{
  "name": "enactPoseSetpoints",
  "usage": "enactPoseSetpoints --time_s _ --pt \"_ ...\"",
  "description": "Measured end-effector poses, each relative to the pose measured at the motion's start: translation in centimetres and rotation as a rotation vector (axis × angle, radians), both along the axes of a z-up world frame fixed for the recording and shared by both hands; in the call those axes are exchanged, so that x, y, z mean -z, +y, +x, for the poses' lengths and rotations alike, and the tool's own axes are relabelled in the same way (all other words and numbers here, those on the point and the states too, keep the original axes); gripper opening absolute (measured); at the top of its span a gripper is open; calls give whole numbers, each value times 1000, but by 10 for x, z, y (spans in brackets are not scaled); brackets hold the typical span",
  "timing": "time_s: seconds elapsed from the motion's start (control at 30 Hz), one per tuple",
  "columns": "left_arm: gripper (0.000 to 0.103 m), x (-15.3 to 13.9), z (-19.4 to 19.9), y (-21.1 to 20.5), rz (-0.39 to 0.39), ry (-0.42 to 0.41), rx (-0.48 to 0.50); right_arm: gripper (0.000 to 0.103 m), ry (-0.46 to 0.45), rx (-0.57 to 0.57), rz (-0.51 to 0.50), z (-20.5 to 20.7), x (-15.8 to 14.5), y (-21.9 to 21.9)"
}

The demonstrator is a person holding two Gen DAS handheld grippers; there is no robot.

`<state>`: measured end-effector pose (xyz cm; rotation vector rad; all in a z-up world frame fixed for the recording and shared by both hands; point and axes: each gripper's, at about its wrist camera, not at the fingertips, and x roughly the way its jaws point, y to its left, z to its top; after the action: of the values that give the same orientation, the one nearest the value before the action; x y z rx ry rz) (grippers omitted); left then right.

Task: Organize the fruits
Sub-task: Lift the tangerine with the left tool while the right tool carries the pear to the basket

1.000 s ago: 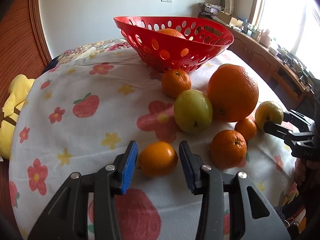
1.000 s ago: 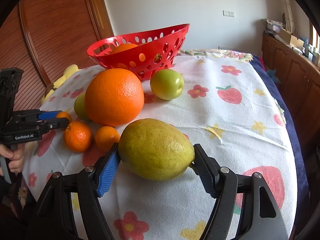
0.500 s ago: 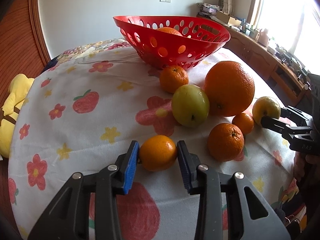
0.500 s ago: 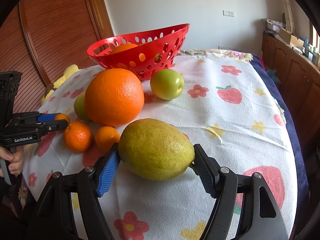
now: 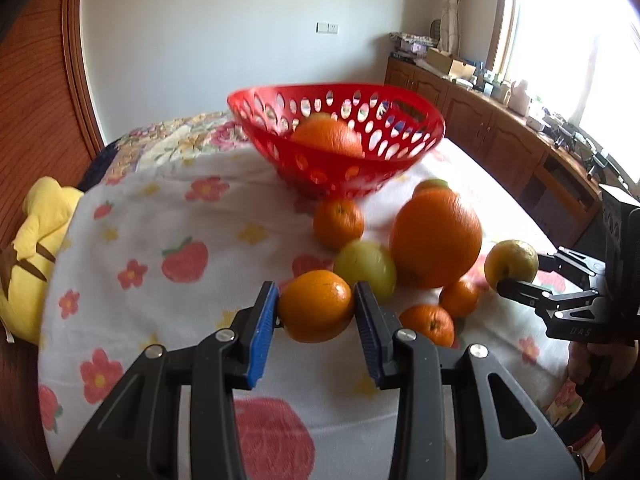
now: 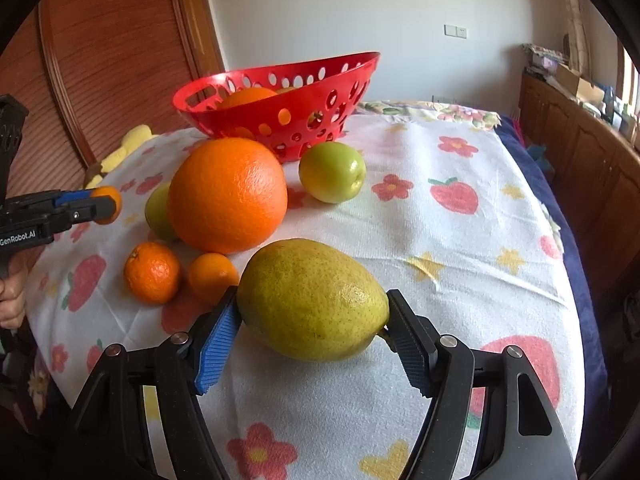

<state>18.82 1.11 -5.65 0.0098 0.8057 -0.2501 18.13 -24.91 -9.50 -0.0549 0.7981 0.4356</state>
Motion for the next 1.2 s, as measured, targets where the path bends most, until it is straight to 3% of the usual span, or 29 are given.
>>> enactPoseSetpoints --time_s 0.27,0.53,0.9,1.2 --pt "37 -26 23 0 -24 -59 15 73 -78 -9 24 12 -49 -15" --pt "37 -47 58 -4 -31 -110 24 73 -157 -21 23 50 -94 -14" --pt "37 -84 106 -15 -11 -184 64 73 -207 -58 5 98 -117 8" --pt "37 -65 138 -13 -1 -134 37 73 -192 -100 4 127 -121 36"
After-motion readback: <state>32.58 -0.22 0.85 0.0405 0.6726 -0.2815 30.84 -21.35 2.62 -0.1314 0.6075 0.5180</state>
